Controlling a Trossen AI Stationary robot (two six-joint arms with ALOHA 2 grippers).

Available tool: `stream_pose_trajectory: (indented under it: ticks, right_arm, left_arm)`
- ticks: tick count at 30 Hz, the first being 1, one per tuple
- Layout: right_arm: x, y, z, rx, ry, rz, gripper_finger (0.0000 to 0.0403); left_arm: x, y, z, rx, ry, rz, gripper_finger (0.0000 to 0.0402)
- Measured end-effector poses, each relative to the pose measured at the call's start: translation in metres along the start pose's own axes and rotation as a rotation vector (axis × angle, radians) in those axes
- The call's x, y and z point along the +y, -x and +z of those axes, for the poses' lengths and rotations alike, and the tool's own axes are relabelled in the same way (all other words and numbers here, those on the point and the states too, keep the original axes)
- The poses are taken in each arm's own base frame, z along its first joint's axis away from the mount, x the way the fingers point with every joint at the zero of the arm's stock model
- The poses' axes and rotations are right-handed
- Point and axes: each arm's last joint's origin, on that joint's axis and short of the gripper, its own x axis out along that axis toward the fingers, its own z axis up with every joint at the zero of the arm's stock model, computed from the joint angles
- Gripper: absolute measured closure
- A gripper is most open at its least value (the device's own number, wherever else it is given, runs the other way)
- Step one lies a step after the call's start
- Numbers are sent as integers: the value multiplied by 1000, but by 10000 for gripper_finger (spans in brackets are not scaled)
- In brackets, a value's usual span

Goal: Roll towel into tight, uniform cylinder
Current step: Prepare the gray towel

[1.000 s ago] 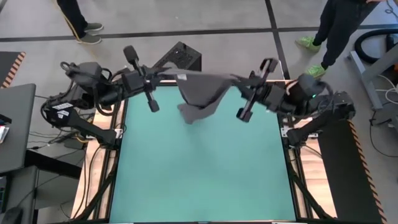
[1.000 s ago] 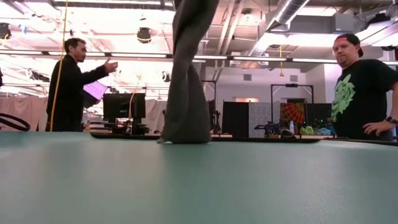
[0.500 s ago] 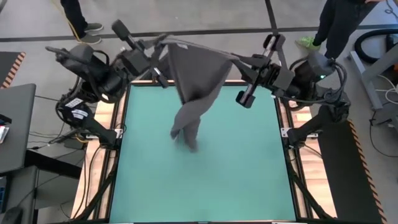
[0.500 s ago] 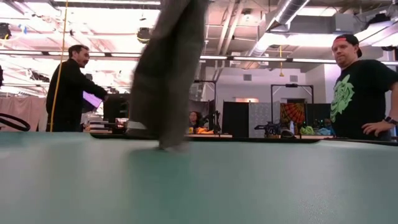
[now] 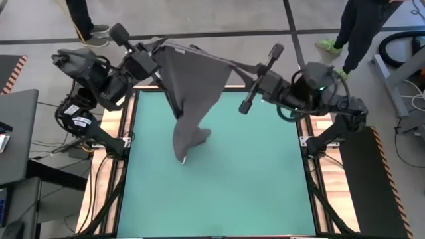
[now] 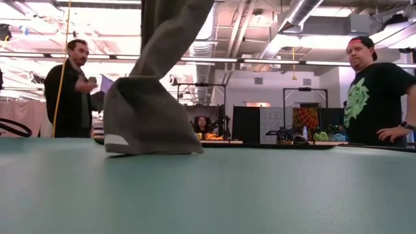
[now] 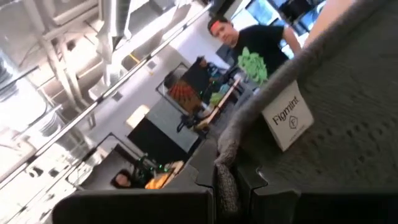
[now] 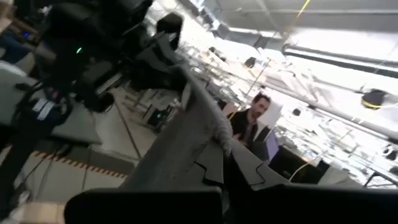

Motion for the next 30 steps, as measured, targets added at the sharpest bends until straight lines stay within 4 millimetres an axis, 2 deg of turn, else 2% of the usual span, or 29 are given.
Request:
stream_pose_trajectory:
  ticks: [5,9,11,15,19,21,23,25,30]
  right_arm:
    - [-12,0,-1,-13,-6,-58,386]
    - [-8,3,-3,22,-86,-4,386]
    - [1,7,-6,72,-131,61,386]
    - [31,13,-16,228,-242,209,386]
    - [67,23,-23,384,-308,339,386]
    - [82,28,-23,423,-302,390,386]
    - [91,32,-22,428,-251,420,386]
    - [90,30,-23,431,-160,342,386]
    - [69,12,-36,511,65,47,386]
  left_arm:
    - [3,-1,-2,16,7,7,401]
    - [-13,9,-7,102,-42,-75,401]
    - [-22,16,-12,139,-49,-138,401]
    - [-42,36,-26,199,-9,-317,401]
    - [-56,57,-37,266,206,-648,401]
    - [-61,66,-39,310,292,-821,401]
    - [-63,70,-39,325,322,-923,401]
    - [-63,68,-40,309,286,-903,401]
    - [-55,42,-45,299,118,-578,401]
